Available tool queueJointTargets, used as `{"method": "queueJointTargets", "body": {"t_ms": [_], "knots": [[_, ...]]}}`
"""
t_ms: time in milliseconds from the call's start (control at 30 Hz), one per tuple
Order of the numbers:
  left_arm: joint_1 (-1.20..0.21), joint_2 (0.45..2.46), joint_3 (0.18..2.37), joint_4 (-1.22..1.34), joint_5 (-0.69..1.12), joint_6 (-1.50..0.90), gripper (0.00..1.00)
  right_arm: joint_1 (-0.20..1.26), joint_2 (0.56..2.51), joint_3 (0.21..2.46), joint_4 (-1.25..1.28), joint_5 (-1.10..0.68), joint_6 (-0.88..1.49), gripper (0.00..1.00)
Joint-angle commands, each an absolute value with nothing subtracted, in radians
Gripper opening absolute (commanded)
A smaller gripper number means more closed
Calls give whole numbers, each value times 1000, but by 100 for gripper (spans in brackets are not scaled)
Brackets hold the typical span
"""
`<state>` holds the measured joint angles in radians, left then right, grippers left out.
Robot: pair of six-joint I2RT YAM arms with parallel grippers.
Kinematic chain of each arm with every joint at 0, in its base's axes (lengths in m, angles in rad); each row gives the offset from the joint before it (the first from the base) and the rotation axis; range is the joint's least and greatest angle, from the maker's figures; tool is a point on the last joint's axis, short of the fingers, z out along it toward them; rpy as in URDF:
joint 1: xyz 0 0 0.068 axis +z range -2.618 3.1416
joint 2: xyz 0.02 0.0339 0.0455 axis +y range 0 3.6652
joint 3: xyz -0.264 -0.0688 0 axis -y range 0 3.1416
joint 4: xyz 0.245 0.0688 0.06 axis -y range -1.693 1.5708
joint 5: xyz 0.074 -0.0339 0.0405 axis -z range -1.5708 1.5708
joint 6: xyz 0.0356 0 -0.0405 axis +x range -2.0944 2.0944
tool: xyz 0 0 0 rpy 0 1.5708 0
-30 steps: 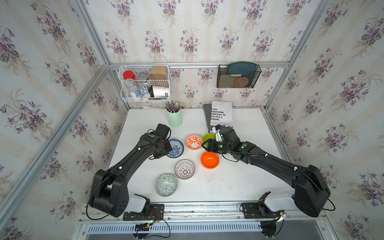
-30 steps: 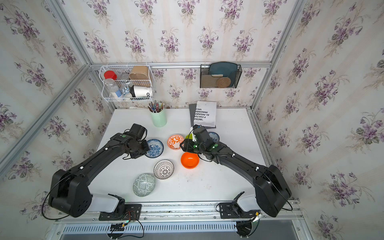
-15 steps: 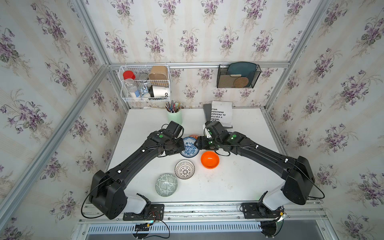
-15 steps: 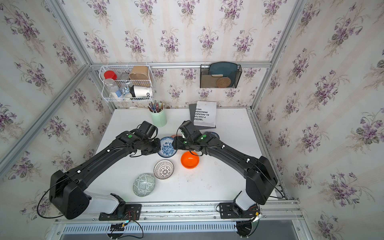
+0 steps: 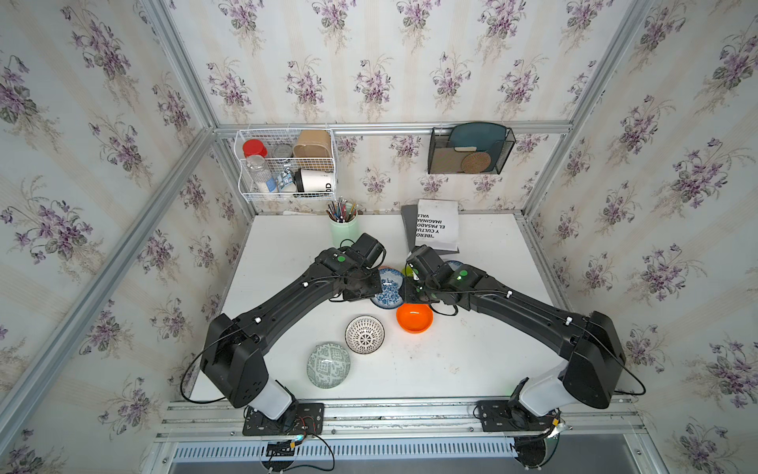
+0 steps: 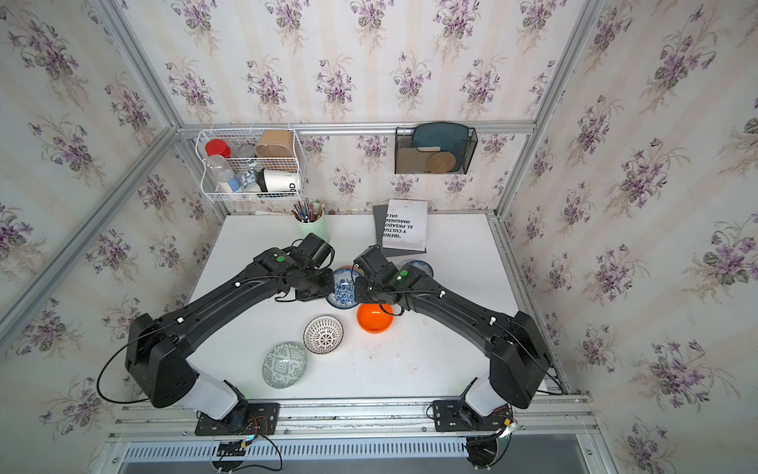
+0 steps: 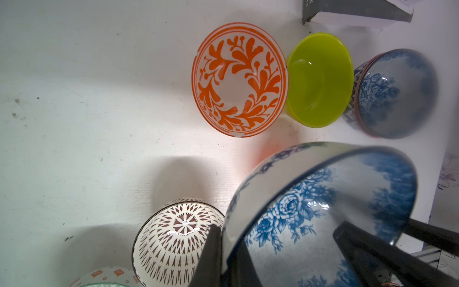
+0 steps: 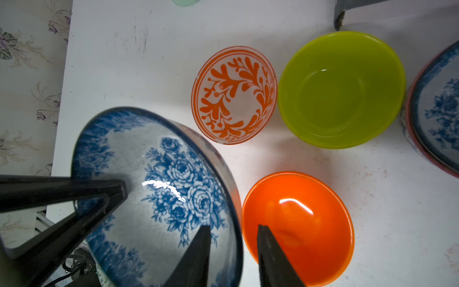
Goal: Stack the bowls
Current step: Pick up the bowl from the center of the board.
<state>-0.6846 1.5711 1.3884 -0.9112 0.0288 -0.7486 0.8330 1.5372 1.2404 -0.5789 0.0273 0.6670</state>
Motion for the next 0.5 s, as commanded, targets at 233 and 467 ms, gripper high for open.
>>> {"method": "queueJointTargets", "body": {"t_ms": [233, 467], "knots": [[-704, 1593, 1420, -902, 23, -774, 6, 831, 1520, 1228, -588, 80, 683, 0], [-703, 1574, 1411, -885, 33, -766, 97, 781, 1503, 1211, -588, 98, 678, 0]]}}
